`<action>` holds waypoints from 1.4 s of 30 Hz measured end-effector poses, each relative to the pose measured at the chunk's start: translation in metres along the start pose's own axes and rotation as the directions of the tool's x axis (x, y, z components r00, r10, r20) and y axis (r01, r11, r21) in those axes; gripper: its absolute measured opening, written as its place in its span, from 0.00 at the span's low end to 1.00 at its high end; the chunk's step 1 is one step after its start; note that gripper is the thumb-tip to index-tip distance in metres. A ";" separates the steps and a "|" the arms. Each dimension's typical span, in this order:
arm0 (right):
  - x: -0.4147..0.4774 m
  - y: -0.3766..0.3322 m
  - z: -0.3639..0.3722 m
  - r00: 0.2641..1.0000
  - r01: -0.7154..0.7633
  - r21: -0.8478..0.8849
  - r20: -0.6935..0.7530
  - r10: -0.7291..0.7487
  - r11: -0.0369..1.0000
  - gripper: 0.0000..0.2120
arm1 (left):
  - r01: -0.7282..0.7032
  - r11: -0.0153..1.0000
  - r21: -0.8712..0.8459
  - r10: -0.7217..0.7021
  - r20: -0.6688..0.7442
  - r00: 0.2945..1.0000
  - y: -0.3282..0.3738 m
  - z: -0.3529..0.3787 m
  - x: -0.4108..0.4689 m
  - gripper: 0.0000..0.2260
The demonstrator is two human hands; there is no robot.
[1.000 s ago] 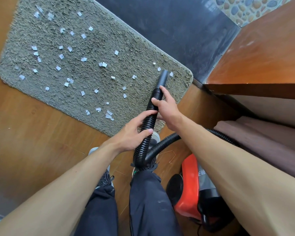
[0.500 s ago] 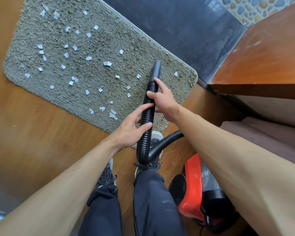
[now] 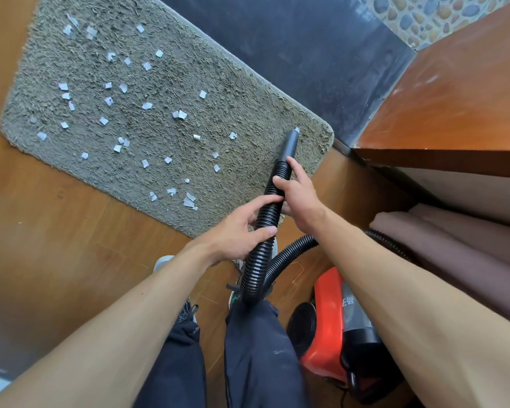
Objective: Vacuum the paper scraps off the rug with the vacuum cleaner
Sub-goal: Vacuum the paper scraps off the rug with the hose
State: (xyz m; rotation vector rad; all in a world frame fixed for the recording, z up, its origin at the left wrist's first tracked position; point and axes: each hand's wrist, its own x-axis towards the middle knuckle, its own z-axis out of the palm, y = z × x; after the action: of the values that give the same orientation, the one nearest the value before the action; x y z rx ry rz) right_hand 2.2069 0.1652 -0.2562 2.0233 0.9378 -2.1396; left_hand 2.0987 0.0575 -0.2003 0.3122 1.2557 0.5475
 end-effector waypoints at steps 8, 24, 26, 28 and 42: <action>0.000 0.004 -0.014 0.998 0.015 0.069 -0.055 -0.011 0.998 0.28 | -0.023 0.996 0.081 0.023 -0.004 1.000 0.012 0.014 0.005 0.24; -0.010 -0.011 -0.001 0.998 -0.019 0.004 0.053 0.018 1.000 0.29 | -0.016 0.998 0.063 0.021 -0.078 0.997 0.010 0.012 -0.011 0.24; -0.010 -0.008 0.004 0.997 -0.040 -0.006 0.072 0.041 0.999 0.29 | -0.010 0.999 0.035 0.012 -0.071 0.997 0.004 0.009 -0.015 0.24; -0.011 -0.005 0.012 0.995 -0.050 -0.015 0.084 0.051 0.999 0.30 | 0.003 1.000 -0.004 -0.003 -0.069 0.998 -0.001 0.004 -0.021 0.25; -0.025 0.003 0.102 0.994 -0.027 -0.103 0.104 0.038 0.994 0.30 | 0.065 0.976 -0.210 -0.084 -0.083 0.993 -0.042 -0.069 -0.069 0.26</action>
State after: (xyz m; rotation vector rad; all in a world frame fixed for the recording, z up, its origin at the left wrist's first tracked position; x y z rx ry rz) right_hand 2.1208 0.1073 -0.2380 1.8474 0.9697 -2.1130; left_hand 2.0277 -0.0204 -0.1856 0.0653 1.2806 0.6280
